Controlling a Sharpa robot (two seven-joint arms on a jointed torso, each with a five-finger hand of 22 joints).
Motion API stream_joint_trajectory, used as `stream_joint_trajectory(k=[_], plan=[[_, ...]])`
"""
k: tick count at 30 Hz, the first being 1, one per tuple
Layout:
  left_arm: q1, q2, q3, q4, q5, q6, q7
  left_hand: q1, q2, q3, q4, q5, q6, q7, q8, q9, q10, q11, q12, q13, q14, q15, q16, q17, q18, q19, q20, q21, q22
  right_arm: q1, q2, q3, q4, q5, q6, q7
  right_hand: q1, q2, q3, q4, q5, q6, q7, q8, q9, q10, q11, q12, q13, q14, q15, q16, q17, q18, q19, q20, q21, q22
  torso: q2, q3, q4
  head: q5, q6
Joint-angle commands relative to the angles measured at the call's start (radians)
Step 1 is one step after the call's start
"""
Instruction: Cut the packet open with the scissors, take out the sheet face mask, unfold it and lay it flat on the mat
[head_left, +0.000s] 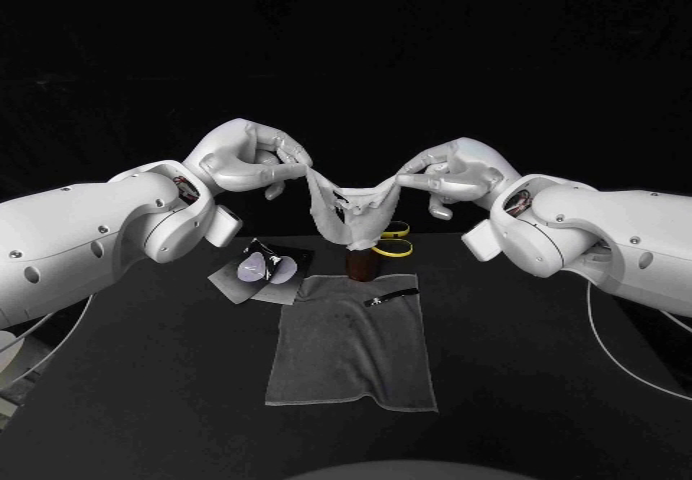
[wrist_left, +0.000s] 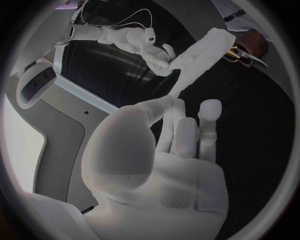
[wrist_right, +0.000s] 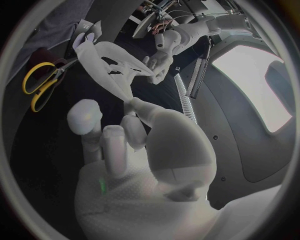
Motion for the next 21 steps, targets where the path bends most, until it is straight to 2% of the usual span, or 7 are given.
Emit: stream_joint_trajectory(k=[1,7,9,10,14,17,21], plan=[[0.015,0.001,-0.004,-0.012,0.001,0.030,0.001,0.003,0.005,0.002,-0.002,0.003,-0.001,0.007,0.004,-0.001,-0.006,-0.001,0.004,0.001,0.000,-0.001,0.000,0.015,0.007,0.003,0.001,0.010,0.008,0.025,0.005,-0.004,-0.025,-0.014,-0.006,0.009,0.008,0.002,0.024,-0.028,0.003,0.014,-0.008,0.039,0.036,0.017,-0.015,-0.001,0.004,0.081,-0.006,0.003,0.179,0.010,0.006,-0.001,0.002,0.041,-0.004,-0.0021,-0.0006,-0.002,0.007],[0.030,-0.008,-0.003,-0.006,-0.008,0.027,0.001,0.006,0.007,0.001,-0.002,0.003,-0.001,0.007,0.005,-0.002,-0.006,0.000,0.004,0.000,0.005,0.000,0.004,0.026,0.005,0.007,0.002,0.018,0.016,0.049,0.004,-0.010,-0.028,-0.007,-0.009,0.018,0.007,0.000,0.025,-0.028,0.003,0.014,-0.008,0.039,0.037,0.016,-0.015,-0.002,0.003,0.081,-0.006,0.003,0.179,0.010,0.006,-0.001,0.002,0.041,0.003,-0.0020,0.0000,0.004,0.011],[0.037,-0.006,-0.025,-0.012,-0.011,0.047,-0.011,0.005,0.004,-0.003,-0.002,0.003,0.001,0.008,0.007,-0.003,-0.004,0.000,0.005,0.000,-0.006,0.000,-0.001,0.002,0.009,-0.002,0.003,0.008,0.007,0.056,0.012,-0.026,-0.047,0.011,-0.009,0.008,0.007,0.000,0.025,-0.029,0.003,0.015,-0.008,0.040,0.038,0.018,-0.015,0.001,0.006,0.082,-0.006,0.005,0.181,0.008,0.009,-0.001,0.012,0.044,-0.014,-0.0015,0.0021,0.002,0.024],[0.039,-0.005,-0.026,-0.010,-0.014,0.047,-0.009,0.005,0.003,-0.004,-0.002,0.003,0.001,0.009,0.007,-0.003,-0.004,0.000,0.005,0.000,-0.013,0.000,-0.005,-0.012,0.011,-0.010,0.003,-0.001,0.000,0.056,0.014,-0.031,-0.047,0.015,-0.006,0.009,0.006,0.000,0.024,-0.029,0.003,0.015,-0.008,0.040,0.038,0.017,-0.015,-0.001,0.005,0.082,-0.006,0.004,0.180,0.008,0.009,-0.001,0.014,0.045,-0.016,-0.0021,0.0019,0.006,0.019],[0.034,-0.010,-0.004,-0.002,-0.021,0.020,0.000,0.011,0.006,-0.001,-0.005,0.003,0.000,0.008,0.007,-0.005,-0.005,0.000,0.004,-0.001,0.010,0.000,0.008,0.037,0.005,0.011,0.003,0.027,0.023,0.044,0.012,-0.020,-0.038,0.014,-0.010,0.027,0.007,0.000,0.026,-0.030,0.003,0.014,-0.008,0.040,0.038,0.015,-0.015,-0.005,0.001,0.081,-0.006,0.002,0.178,0.010,0.006,-0.001,0.002,0.041,-0.001,-0.0049,-0.0013,0.009,0.018],[0.040,-0.010,-0.031,0.001,-0.033,0.045,-0.013,0.008,0.002,-0.005,-0.002,0.003,0.002,0.010,0.008,-0.006,-0.002,0.001,0.005,-0.002,-0.014,0.001,-0.004,-0.014,0.011,-0.011,0.004,0.002,0.003,0.047,0.016,-0.037,-0.052,0.031,-0.009,0.016,0.007,0.000,0.027,-0.030,0.003,0.014,-0.008,0.040,0.039,0.018,-0.015,0.000,0.006,0.081,-0.006,0.002,0.179,0.009,0.007,-0.001,0.005,0.042,-0.016,-0.0022,0.0040,0.003,0.023],[0.033,-0.027,-0.009,0.021,-0.051,0.019,-0.010,0.015,0.005,-0.003,-0.004,0.003,0.001,0.009,0.008,-0.009,-0.003,0.002,0.002,-0.004,0.006,0.002,0.006,0.031,0.006,0.006,0.005,0.026,0.024,0.026,0.012,-0.028,-0.029,0.023,-0.010,0.029,0.007,0.001,0.028,-0.031,0.003,0.013,-0.008,0.041,0.040,0.016,-0.015,-0.006,0.001,0.080,-0.006,-0.001,0.175,0.010,0.005,-0.001,-0.001,0.040,0.002,-0.0066,-0.0036,0.010,0.018]])
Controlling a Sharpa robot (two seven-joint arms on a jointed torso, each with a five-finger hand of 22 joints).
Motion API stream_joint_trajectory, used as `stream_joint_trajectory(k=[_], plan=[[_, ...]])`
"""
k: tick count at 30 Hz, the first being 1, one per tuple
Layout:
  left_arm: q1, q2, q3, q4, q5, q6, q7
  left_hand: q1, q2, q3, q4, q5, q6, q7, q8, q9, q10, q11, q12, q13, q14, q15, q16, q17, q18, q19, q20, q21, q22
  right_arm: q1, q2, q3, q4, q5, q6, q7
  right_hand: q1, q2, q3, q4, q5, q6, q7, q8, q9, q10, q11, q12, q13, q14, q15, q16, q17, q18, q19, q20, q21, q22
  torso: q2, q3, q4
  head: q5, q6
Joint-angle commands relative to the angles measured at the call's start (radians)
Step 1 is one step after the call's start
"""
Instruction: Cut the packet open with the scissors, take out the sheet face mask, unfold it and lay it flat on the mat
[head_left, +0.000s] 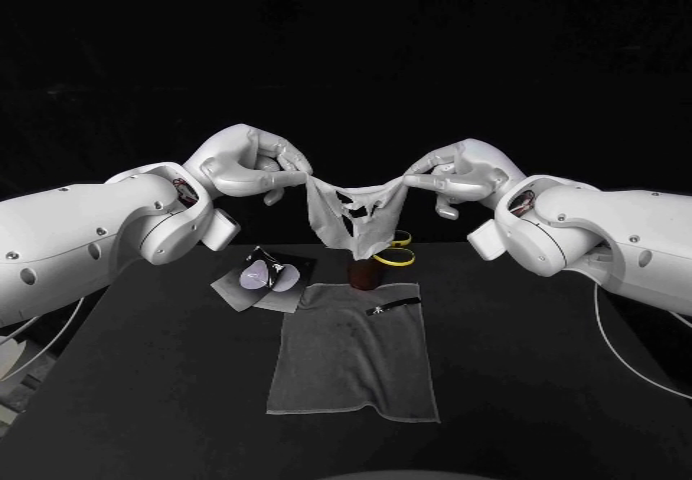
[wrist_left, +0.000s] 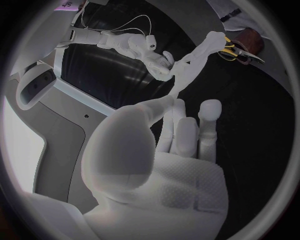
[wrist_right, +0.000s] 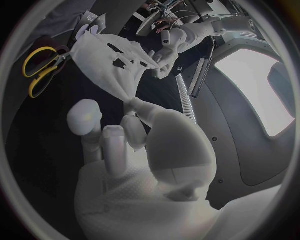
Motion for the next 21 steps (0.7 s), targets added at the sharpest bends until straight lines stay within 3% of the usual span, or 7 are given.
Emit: stream_joint_trajectory(k=[1,4,7,11,14,18,21], plan=[[0.006,-0.008,-0.001,0.007,-0.030,0.006,-0.004,0.012,0.002,-0.004,-0.004,0.003,0.003,0.003,0.005,-0.002,0.000,0.000,0.003,-0.002,0.026,-0.001,0.017,0.047,0.003,0.028,0.000,0.031,0.027,-0.009,-0.003,0.011,0.010,0.007,-0.008,0.016,0.007,0.001,0.029,-0.031,0.004,0.013,-0.008,0.041,0.040,0.016,-0.015,0.001,0.000,0.082,-0.006,-0.001,0.174,0.012,0.001,0.001,-0.014,0.039,0.012,-0.0019,-0.0032,-0.001,0.000],[0.022,-0.009,-0.030,0.012,-0.047,0.030,-0.012,0.009,-0.001,-0.009,0.000,0.003,0.004,0.007,0.005,-0.004,0.002,0.002,0.001,-0.004,-0.012,0.000,-0.004,-0.030,0.014,-0.009,0.001,-0.010,-0.006,0.002,0.004,-0.010,0.005,0.020,0.001,0.008,0.006,0.000,0.028,-0.031,0.004,0.013,-0.008,0.041,0.041,0.018,-0.014,0.003,0.002,0.082,-0.006,0.000,0.175,0.010,0.005,0.001,0.001,0.044,-0.005,0.0051,0.0043,-0.004,-0.001],[0.009,-0.015,0.005,0.019,-0.052,0.010,-0.007,0.014,0.002,-0.006,-0.001,0.003,0.003,0.006,0.004,-0.006,0.002,0.002,-0.001,-0.005,0.010,0.000,0.007,0.018,0.008,0.010,0.001,0.013,0.014,-0.018,0.000,0.012,0.020,0.007,-0.008,0.020,0.007,0.001,0.030,-0.032,0.004,0.012,-0.008,0.041,0.041,0.016,-0.014,-0.001,-0.001,0.081,-0.006,-0.004,0.171,0.012,0.001,0.001,-0.013,0.039,0.010,0.0008,-0.0046,0.002,0.004],[0.022,-0.008,-0.024,0.013,-0.058,0.037,-0.020,0.012,-0.002,-0.010,0.000,0.003,0.005,0.007,0.005,-0.007,0.004,0.003,-0.001,-0.006,-0.016,0.001,-0.007,-0.037,0.015,-0.013,0.002,-0.013,-0.007,-0.003,0.011,-0.009,0.009,0.012,0.005,0.012,0.006,0.000,0.030,-0.032,0.004,0.012,-0.007,0.042,0.042,0.016,-0.014,-0.001,-0.001,0.081,-0.006,-0.002,0.173,0.009,0.006,0.001,0.005,0.045,-0.005,0.0046,-0.0013,-0.004,0.002],[0.011,-0.009,0.001,0.025,-0.058,0.018,-0.012,0.016,0.001,-0.007,-0.001,0.003,0.004,0.007,0.004,-0.008,0.003,0.003,-0.003,-0.007,0.005,0.001,0.004,0.007,0.010,0.001,0.002,0.006,0.008,-0.010,0.008,0.004,0.020,0.000,0.001,0.023,0.006,0.000,0.030,-0.032,0.004,0.012,-0.007,0.042,0.042,0.015,-0.014,-0.004,-0.004,0.081,-0.006,-0.004,0.171,0.011,0.003,0.001,-0.008,0.041,0.010,0.0033,-0.0017,-0.005,-0.001],[0.019,-0.009,-0.016,0.024,-0.068,0.042,-0.029,0.014,-0.003,-0.010,0.000,0.003,0.007,0.007,0.004,-0.010,0.006,0.003,-0.003,-0.008,-0.022,0.001,-0.012,-0.050,0.019,-0.026,0.002,-0.026,-0.017,0.002,0.012,-0.010,0.006,0.009,0.011,0.008,0.006,0.000,0.030,-0.032,0.004,0.012,-0.007,0.042,0.042,0.017,-0.014,-0.001,-0.001,0.081,-0.006,-0.003,0.173,0.010,0.006,0.001,0.002,0.044,-0.004,0.0049,0.0005,-0.006,0.000],[0.013,-0.018,0.003,0.034,-0.075,0.017,-0.018,0.018,0.000,-0.008,0.000,0.003,0.007,0.007,0.004,-0.012,0.007,0.003,-0.005,-0.010,-0.010,0.001,-0.008,-0.023,0.016,-0.018,0.002,-0.015,-0.007,-0.009,0.011,0.005,0.022,-0.003,0.002,0.024,0.006,0.000,0.031,-0.033,0.004,0.011,-0.007,0.042,0.043,0.014,-0.014,-0.007,-0.005,0.080,-0.006,-0.006,0.170,0.011,0.004,0.001,-0.004,0.042,0.005,0.0038,-0.0050,-0.008,0.000]])
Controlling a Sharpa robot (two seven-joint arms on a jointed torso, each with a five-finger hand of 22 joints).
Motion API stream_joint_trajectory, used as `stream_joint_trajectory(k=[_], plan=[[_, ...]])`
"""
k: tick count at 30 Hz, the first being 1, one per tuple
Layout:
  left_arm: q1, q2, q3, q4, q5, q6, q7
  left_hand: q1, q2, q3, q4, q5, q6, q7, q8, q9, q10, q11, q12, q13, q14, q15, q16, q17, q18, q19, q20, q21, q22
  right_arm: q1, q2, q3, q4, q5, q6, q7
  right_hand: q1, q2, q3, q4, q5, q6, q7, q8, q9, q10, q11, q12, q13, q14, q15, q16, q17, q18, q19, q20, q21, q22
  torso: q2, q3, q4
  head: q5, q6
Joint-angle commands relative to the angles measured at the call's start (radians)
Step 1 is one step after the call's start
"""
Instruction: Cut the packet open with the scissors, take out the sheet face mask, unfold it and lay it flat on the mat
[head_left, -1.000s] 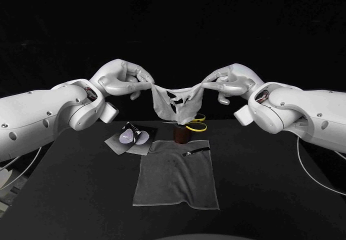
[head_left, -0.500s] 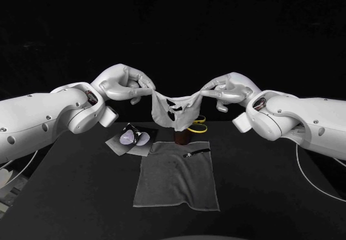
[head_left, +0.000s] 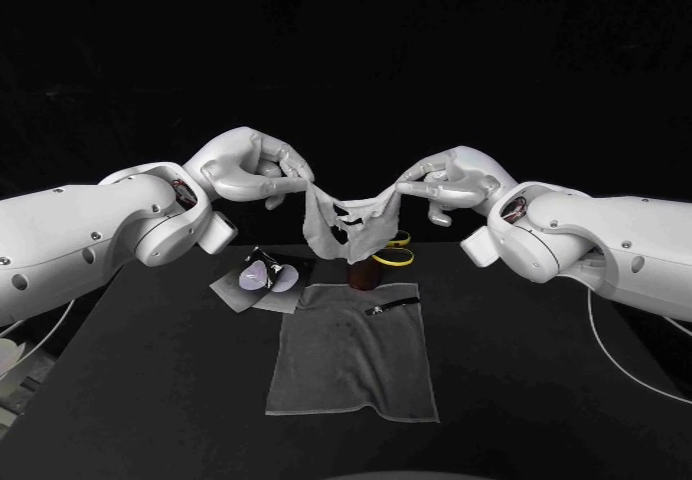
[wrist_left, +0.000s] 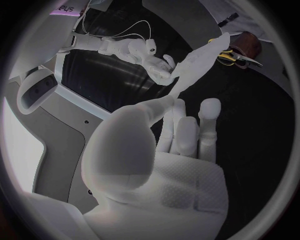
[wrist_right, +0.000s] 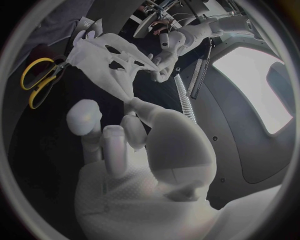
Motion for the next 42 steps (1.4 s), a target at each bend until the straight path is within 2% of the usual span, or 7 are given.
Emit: stream_joint_trajectory(k=[1,6,18,22,34,38,42], plan=[[-0.005,-0.008,0.020,0.009,-0.021,0.000,0.004,0.012,0.001,-0.004,-0.002,0.007,0.006,0.003,0.004,-0.001,0.007,0.002,-0.005,-0.002,0.019,-0.001,0.009,0.038,0.012,0.014,-0.001,0.019,0.015,-0.012,-0.001,0.022,0.014,-0.014,-0.004,0.019,0.008,0.001,0.033,-0.034,0.003,0.010,-0.007,0.042,0.043,0.015,-0.014,-0.001,-0.001,0.081,-0.007,-0.004,0.171,0.017,0.004,0.001,-0.006,0.041,0.009,-0.0002,-0.0028,-0.007,-0.001],[0.003,-0.012,-0.014,0.007,-0.033,0.035,-0.018,0.008,-0.004,-0.006,-0.002,0.007,0.010,0.002,0.005,-0.003,0.012,0.001,-0.006,-0.003,0.008,-0.002,0.002,0.007,0.015,0.009,-0.002,0.012,0.009,0.004,0.003,0.002,0.005,-0.002,0.009,0.007,0.006,0.000,0.032,-0.034,0.003,0.011,-0.007,0.043,0.044,0.016,-0.014,-0.001,-0.001,0.081,-0.007,-0.003,0.173,0.016,0.006,0.001,0.000,0.043,-0.007,0.0030,0.0034,-0.001,0.012],[-0.024,-0.013,0.039,0.003,-0.027,-0.005,0.003,0.013,-0.002,0.002,-0.005,0.007,0.011,0.002,0.001,-0.009,0.013,0.001,-0.012,-0.008,0.042,-0.003,0.018,0.070,0.007,0.040,-0.003,0.046,0.036,-0.021,-0.002,0.029,0.014,-0.017,-0.001,0.029,0.007,0.001,0.035,-0.036,0.003,0.009,-0.007,0.043,0.045,0.017,-0.014,-0.001,0.001,0.081,-0.007,-0.005,0.171,0.017,0.005,0.000,-0.005,0.042,0.007,-0.0012,-0.0013,-0.003,0.009],[-0.003,-0.017,-0.015,0.026,-0.032,0.034,-0.016,0.007,-0.007,-0.002,-0.003,0.007,0.015,0.002,0.003,-0.010,0.018,0.001,-0.011,-0.008,0.011,-0.003,-0.001,0.003,0.013,0.022,-0.003,0.023,0.016,-0.013,0.002,-0.005,0.017,-0.005,0.022,0.014,0.006,0.000,0.035,-0.035,0.003,0.009,-0.006,0.043,0.046,0.016,-0.014,-0.003,-0.002,0.081,-0.007,-0.005,0.170,0.015,0.009,0.000,0.010,0.047,-0.009,0.0003,0.0036,-0.003,-0.005],[-0.023,-0.017,0.030,0.017,-0.007,-0.019,-0.003,0.008,-0.006,0.007,-0.007,0.007,0.018,0.001,0.000,-0.016,0.022,0.000,-0.017,-0.012,0.054,-0.005,0.020,0.085,0.001,0.068,-0.006,0.071,0.053,-0.031,-0.002,0.021,0.014,0.026,-0.015,0.046,0.006,0.000,0.038,-0.037,0.003,0.008,-0.006,0.044,0.048,0.017,-0.014,-0.004,-0.001,0.081,-0.007,-0.006,0.170,0.016,0.008,0.000,0.004,0.045,0.004,-0.0025,-0.0053,0.004,0.000],[-0.003,-0.010,-0.014,0.019,-0.021,0.016,-0.019,0.005,-0.011,0.004,-0.006,0.007,0.020,0.002,0.000,-0.017,0.025,0.001,-0.018,-0.013,0.017,-0.004,-0.005,0.002,0.011,0.038,-0.006,0.032,0.021,-0.016,-0.012,0.001,0.018,0.044,0.003,0.031,0.005,-0.001,0.039,-0.037,0.003,0.008,-0.006,0.045,0.049,0.019,-0.014,-0.001,0.003,0.081,-0.007,-0.004,0.172,0.013,0.012,0.000,0.017,0.049,-0.010,0.0030,0.0103,0.002,-0.002],[-0.024,-0.020,0.025,0.016,-0.002,-0.026,-0.007,0.008,-0.007,0.008,-0.007,0.007,0.019,0.001,-0.001,-0.019,0.024,0.000,-0.020,-0.014,0.047,-0.005,0.012,0.066,0.003,0.062,-0.007,0.061,0.045,-0.041,-0.015,0.016,0.045,0.038,0.000,0.048,0.005,0.000,0.040,-0.038,0.003,0.007,-0.006,0.044,0.049,0.018,-0.014,-0.004,0.001,0.080,-0.007,-0.009,0.166,0.017,0.007,0.000,-0.004,0.043,0.002,-0.0044,-0.0059,0.014,0.000]])
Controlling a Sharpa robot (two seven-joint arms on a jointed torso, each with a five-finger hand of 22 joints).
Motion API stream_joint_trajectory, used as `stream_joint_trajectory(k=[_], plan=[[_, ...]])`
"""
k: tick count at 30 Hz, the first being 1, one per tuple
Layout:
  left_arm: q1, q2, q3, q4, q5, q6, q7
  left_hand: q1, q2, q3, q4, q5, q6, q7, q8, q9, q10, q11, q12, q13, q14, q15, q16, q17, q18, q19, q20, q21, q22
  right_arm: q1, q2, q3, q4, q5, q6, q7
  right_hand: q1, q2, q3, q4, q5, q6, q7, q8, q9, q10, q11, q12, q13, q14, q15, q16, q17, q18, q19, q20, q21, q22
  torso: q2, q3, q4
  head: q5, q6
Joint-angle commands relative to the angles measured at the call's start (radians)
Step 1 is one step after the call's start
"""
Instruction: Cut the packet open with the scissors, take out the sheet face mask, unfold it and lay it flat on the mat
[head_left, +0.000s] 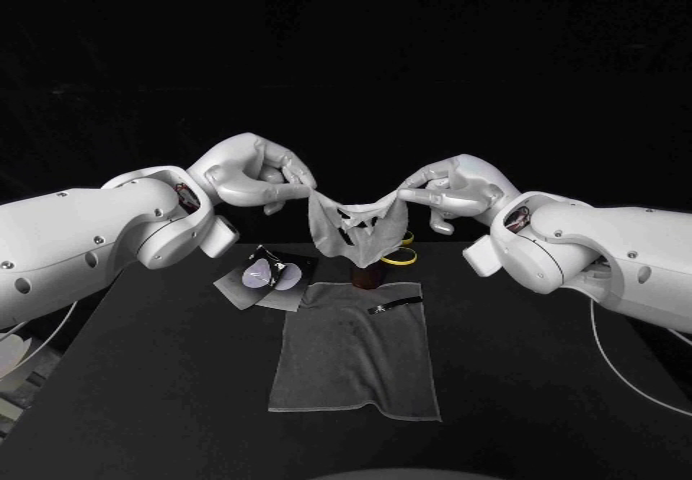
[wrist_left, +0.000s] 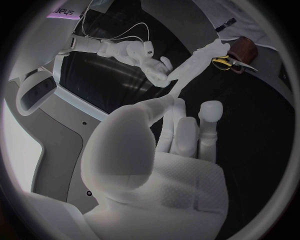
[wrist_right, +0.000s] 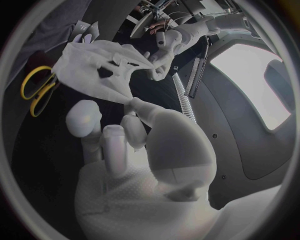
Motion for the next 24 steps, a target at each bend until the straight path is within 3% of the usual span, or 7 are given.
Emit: stream_joint_trajectory(k=[1,3,6,7,11,18,24], plan=[[-0.006,-0.009,0.011,0.001,0.015,-0.015,0.005,0.011,0.000,0.006,-0.008,0.003,0.005,0.000,0.000,-0.002,0.002,-0.003,-0.006,-0.002,0.027,-0.003,0.019,0.049,0.001,0.027,-0.002,0.025,0.022,-0.007,-0.008,0.022,0.017,0.009,-0.001,0.024,0.008,0.002,0.040,-0.038,0.007,0.008,-0.005,0.044,0.049,0.018,-0.014,0.001,0.000,0.079,-0.006,-0.002,0.166,0.017,0.000,0.000,-0.008,0.044,0.007,-0.0007,-0.0068,-0.008,0.009],[0.004,-0.013,-0.016,0.009,-0.001,0.018,-0.010,0.008,-0.002,0.005,-0.008,0.003,0.007,0.001,0.000,-0.002,0.004,-0.001,-0.006,-0.003,-0.001,-0.002,0.001,-0.013,0.010,0.000,-0.002,-0.008,-0.005,0.007,-0.020,0.019,0.014,0.006,0.005,0.020,0.008,0.002,0.040,-0.038,0.007,0.008,-0.005,0.044,0.049,0.019,-0.014,0.005,0.004,0.079,-0.006,0.000,0.168,0.016,0.002,0.000,-0.002,0.046,-0.001,0.0043,0.0051,-0.011,0.004],[0.011,-0.018,-0.032,0.021,-0.011,0.026,-0.012,0.001,-0.001,-0.001,0.001,0.003,0.008,0.003,0.001,-0.003,0.009,0.001,-0.006,-0.003,-0.010,0.000,-0.007,-0.029,0.010,-0.007,-0.001,-0.016,-0.011,0.010,-0.025,0.013,0.014,0.006,0.013,0.018,0.007,0.001,0.040,-0.038,0.007,0.008,-0.004,0.044,0.050,0.018,-0.014,0.001,0.001,0.079,-0.006,0.000,0.168,0.015,0.005,0.000,0.009,0.049,-0.006,0.0019,0.0040,0.003,-0.003],[0.010,-0.022,-0.034,0.027,-0.009,0.022,-0.007,0.002,0.000,-0.001,0.001,0.003,0.008,0.003,0.001,-0.003,0.009,0.000,-0.006,-0.003,-0.004,0.000,-0.004,-0.017,0.009,-0.003,-0.001,-0.012,-0.007,0.006,-0.030,0.011,0.020,0.006,0.019,0.018,0.007,0.001,0.040,-0.038,0.007,0.008,-0.004,0.044,0.050,0.018,-0.014,0.002,0.002,0.079,-0.006,0.000,0.168,0.015,0.004,0.000,0.004,0.048,-0.004,-0.0003,0.0006,0.008,0.001],[0.008,-0.040,-0.038,0.040,0.000,0.018,0.001,0.003,0.003,0.000,0.002,0.003,0.008,0.002,0.000,-0.003,0.009,0.000,-0.006,-0.003,0.004,0.000,0.001,0.000,0.005,0.008,-0.001,0.001,0.003,0.001,-0.043,0.007,0.040,-0.002,0.039,0.012,0.007,0.001,0.040,-0.038,0.007,0.008,-0.004,0.044,0.050,0.018,-0.014,0.002,0.002,0.079,-0.006,0.000,0.168,0.016,0.003,0.000,0.003,0.047,-0.006,0.0019,-0.0003,0.000,-0.006],[0.002,-0.067,-0.047,0.069,-0.011,0.019,0.005,0.003,0.000,-0.002,0.002,0.003,0.008,0.002,0.000,-0.004,0.009,-0.001,-0.006,-0.004,0.000,-0.001,-0.002,-0.008,0.008,-0.001,-0.001,-0.010,-0.006,-0.003,-0.072,0.004,0.063,-0.026,0.047,0.007,0.007,0.001,0.040,-0.038,0.007,0.008,-0.004,0.044,0.050,0.018,-0.014,0.001,0.001,0.079,-0.006,-0.001,0.166,0.015,0.004,0.000,0.004,0.048,-0.011,0.0003,0.0032,-0.004,-0.005],[-0.017,-0.073,-0.052,0.081,-0.023,0.019,0.011,0.003,-0.002,-0.003,0.001,0.003,0.007,0.002,-0.001,-0.004,0.008,-0.001,-0.007,-0.004,0.002,-0.001,-0.001,-0.006,0.008,-0.001,0.000,-0.010,-0.005,-0.004,-0.074,0.003,0.064,-0.033,0.049,0.008,0.006,0.001,0.040,-0.037,0.007,0.008,-0.004,0.044,0.050,0.019,-0.014,0.003,0.003,0.079,-0.006,-0.001,0.167,0.015,0.004,0.000,0.004,0.048,-0.012,-0.0007,0.0038,-0.013,-0.002]])
